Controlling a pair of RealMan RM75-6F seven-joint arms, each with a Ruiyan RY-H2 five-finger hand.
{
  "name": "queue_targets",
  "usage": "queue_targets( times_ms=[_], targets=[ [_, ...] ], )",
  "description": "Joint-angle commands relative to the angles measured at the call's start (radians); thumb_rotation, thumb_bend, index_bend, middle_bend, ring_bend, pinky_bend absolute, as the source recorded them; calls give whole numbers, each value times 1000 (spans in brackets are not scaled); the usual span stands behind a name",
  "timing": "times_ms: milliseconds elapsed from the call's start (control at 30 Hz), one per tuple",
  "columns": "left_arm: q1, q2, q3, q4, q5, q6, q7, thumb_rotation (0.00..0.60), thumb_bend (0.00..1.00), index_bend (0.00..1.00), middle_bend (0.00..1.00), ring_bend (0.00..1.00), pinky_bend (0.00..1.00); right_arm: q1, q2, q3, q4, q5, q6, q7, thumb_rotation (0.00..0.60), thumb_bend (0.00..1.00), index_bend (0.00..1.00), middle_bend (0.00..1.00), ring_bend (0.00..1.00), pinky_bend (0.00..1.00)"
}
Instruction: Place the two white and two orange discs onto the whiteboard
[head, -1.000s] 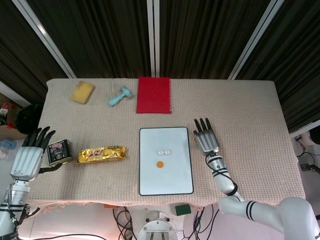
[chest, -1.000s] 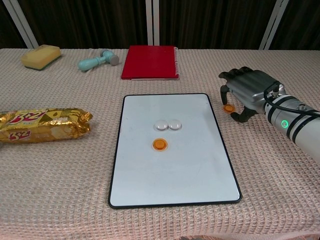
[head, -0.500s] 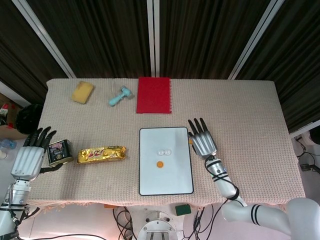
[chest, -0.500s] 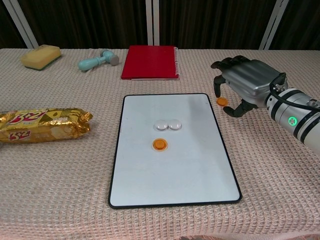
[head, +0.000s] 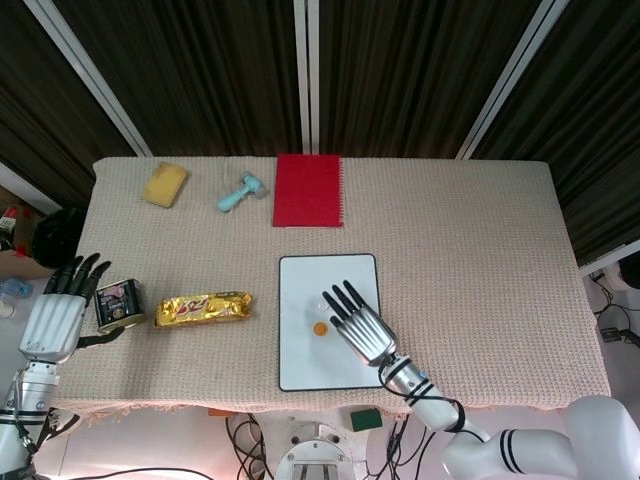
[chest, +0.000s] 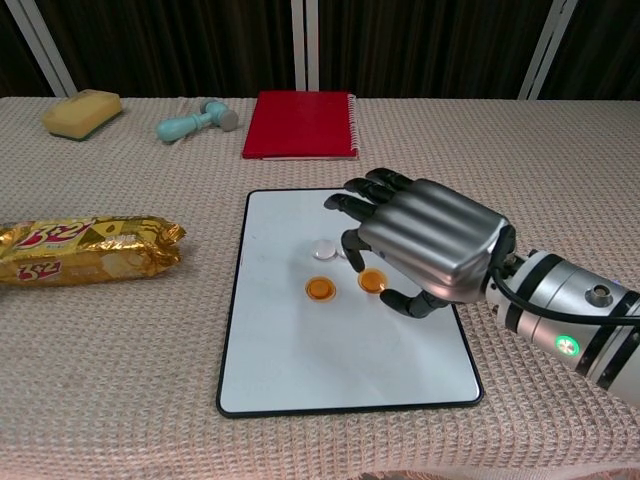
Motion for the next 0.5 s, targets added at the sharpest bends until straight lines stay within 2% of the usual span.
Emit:
queue_targets(
  times_ms=[33,500],
  targets=[
    [1,1,-1,2,-1,2,-5,487,0,109,35,9,115,1,-20,2,22,1,-8,-17,600,362,531,47,0,0],
    [4,6,-2,5,2,6,-20,486,0,109,35,9,115,13,-89,36,75,28,-40,-62,600,361,531,35,0,0]
  ],
)
